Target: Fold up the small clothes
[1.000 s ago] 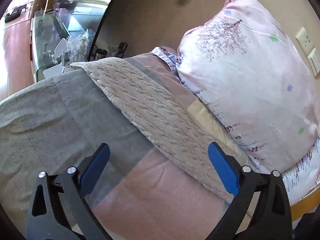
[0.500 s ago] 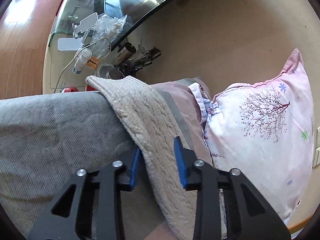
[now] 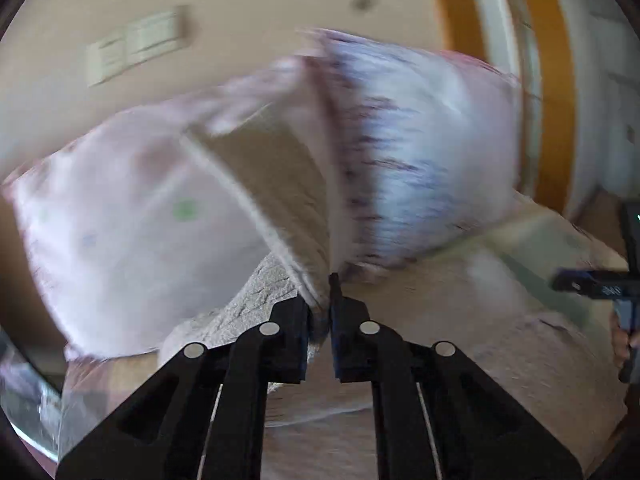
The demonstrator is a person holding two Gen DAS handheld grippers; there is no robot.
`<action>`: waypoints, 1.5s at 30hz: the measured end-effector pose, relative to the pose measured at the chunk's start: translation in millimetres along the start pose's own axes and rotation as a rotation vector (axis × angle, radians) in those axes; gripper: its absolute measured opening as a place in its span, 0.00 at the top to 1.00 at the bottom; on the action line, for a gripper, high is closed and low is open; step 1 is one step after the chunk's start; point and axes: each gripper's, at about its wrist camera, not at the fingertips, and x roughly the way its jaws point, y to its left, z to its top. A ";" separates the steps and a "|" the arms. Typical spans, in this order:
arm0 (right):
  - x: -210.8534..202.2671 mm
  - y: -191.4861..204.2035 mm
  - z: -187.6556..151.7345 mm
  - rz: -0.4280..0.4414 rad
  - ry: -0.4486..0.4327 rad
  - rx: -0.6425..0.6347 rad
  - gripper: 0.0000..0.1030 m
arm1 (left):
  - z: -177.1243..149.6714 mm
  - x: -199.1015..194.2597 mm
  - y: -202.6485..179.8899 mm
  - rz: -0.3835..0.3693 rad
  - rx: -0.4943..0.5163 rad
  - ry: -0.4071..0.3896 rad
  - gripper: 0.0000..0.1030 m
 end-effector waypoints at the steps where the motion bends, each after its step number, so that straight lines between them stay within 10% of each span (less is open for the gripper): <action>1: -0.4 -0.2 -2.3 0.001 0.004 0.000 0.39 | 1.1 19.9 -34.0 -0.071 0.049 0.045 0.79; 6: -30.9 -17.4 -25.2 0.035 0.061 0.058 0.39 | -37.8 58.4 -53.9 -0.205 -0.060 0.274 0.74; 11: -76.7 -47.8 -58.9 0.047 0.125 0.090 0.39 | -105.1 -30.0 25.6 -0.069 -0.266 0.261 0.43; 20: -92.6 -52.5 -138.5 0.218 0.275 0.235 0.55 | -236.6 -114.6 52.3 -0.146 -0.632 0.335 0.54; 22: -93.8 -47.4 -151.1 0.279 0.311 0.261 0.77 | -244.9 -125.8 43.2 -0.218 -0.674 0.315 0.73; 26: -91.1 -38.1 -176.4 0.360 0.353 0.300 0.90 | -260.3 -139.6 21.8 -0.301 -0.720 0.295 0.77; 35: -103.7 -18.7 -134.5 0.508 0.186 0.311 0.92 | -228.1 -124.5 43.4 -0.389 -0.766 0.198 0.94; 40: -84.5 1.6 -52.4 0.674 0.015 0.335 0.92 | -148.1 -101.2 122.2 -0.248 -0.734 0.023 0.95; 45: -22.9 -7.7 29.1 0.645 -0.134 0.442 0.92 | -73.9 -23.7 174.1 -0.120 -0.686 -0.024 0.95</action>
